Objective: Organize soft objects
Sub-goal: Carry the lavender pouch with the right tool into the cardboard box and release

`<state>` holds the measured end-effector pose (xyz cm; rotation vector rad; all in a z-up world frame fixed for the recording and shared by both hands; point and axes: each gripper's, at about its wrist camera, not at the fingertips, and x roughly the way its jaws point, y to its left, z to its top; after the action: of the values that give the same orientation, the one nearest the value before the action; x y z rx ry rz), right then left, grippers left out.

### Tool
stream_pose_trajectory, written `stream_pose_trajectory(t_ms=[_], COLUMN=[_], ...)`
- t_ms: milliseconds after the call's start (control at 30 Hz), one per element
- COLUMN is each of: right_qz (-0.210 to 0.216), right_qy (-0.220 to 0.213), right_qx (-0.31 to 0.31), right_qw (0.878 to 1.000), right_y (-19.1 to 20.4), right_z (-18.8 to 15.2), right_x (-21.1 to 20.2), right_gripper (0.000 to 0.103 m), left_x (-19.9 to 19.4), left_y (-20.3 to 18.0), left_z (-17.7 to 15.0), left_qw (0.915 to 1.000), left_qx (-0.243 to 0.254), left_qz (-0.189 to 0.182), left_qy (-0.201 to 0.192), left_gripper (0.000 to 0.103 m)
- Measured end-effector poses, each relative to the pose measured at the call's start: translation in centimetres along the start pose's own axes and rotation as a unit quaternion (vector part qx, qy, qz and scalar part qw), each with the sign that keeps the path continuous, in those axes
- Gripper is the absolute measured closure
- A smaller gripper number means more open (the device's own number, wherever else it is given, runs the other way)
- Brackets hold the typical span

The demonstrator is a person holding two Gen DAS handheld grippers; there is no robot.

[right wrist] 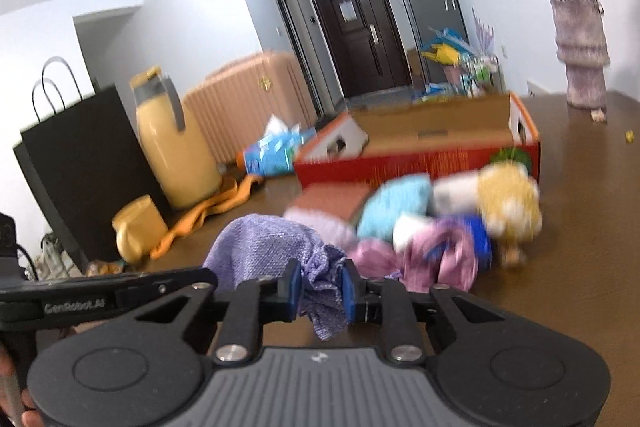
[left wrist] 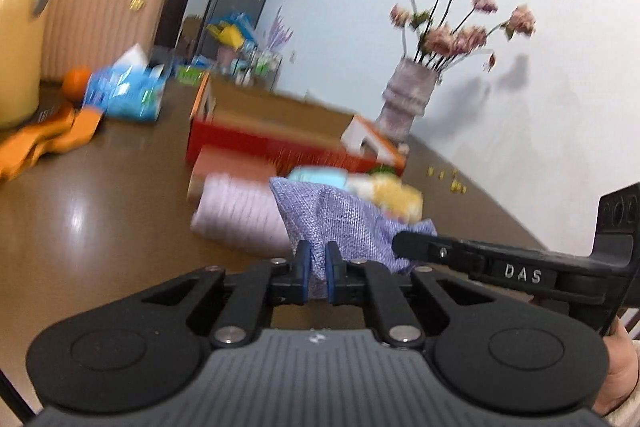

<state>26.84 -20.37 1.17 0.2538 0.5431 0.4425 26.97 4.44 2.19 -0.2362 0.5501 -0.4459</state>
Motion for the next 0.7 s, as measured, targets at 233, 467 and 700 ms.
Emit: stream_pose_trajectory(t_ms=[233, 467, 700], right_qz=[-0.018, -0.040, -0.050], right_qy=[-0.038, 0.010, 0.092], right_qx=[-0.030, -0.038, -0.026], right_qw=[0.999, 0.998, 0.994], right_y=[-3.3, -8.7, -11.6], right_z=[11.5, 20.1, 22.6], right_x=[4.5, 17.2, 31.0], right_gripper=[0.083, 0.083, 0.080], left_x=[7.7, 20.0, 28.6], left_y=[0.2, 3.6, 8.8], left_z=[11.9, 18.2, 19.5], left_qw=[0.9994, 0.9974, 0.9893], left_qx=[0.025, 0.052, 0.051], left_qz=[-0.008, 0.050, 0.132], left_qy=[-0.024, -0.001, 0.034], left_gripper=[0.095, 0.095, 0.090])
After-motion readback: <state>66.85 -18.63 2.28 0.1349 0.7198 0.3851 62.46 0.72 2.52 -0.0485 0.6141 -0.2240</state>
